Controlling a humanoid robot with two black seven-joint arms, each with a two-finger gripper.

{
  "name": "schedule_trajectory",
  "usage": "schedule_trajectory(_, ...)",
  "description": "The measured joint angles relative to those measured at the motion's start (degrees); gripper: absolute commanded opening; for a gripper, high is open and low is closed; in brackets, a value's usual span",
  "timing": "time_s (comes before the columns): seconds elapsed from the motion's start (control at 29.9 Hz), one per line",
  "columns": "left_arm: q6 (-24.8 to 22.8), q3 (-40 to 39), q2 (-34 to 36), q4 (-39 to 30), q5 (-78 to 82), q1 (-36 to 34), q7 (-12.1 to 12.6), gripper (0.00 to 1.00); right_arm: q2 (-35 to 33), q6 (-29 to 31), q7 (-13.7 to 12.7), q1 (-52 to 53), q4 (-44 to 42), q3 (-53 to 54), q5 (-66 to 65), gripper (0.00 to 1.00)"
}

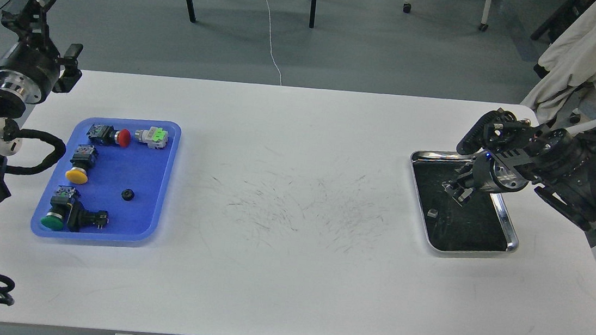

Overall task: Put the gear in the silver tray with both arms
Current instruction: 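Lower the black gear into the silver tray and open the right gripper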

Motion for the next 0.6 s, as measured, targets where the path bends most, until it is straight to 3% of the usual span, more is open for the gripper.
schedule_trajectory(0.1, 0.00, 0.00, 0.02, 0.00, 0.00, 0.00, 0.00, 0.98, 0.00, -0.07, 0.00, 0.16, 0.00, 0.45, 0.04, 0.63)
schedule_trajectory(0.17, 0.00, 0.00, 0.02, 0.00, 0.00, 0.05, 0.00, 0.98, 0.00, -0.10, 0.00, 0.18, 0.00, 1.00, 0.06, 0.72)
schedule_trajectory(0.6, -0.02, 5.05, 2.00, -0.87, 1.02, -0.04, -0.49, 0.98, -2.00, -0.02, 0.00, 1.48, -1.95, 14.56, 7.41, 0.82)
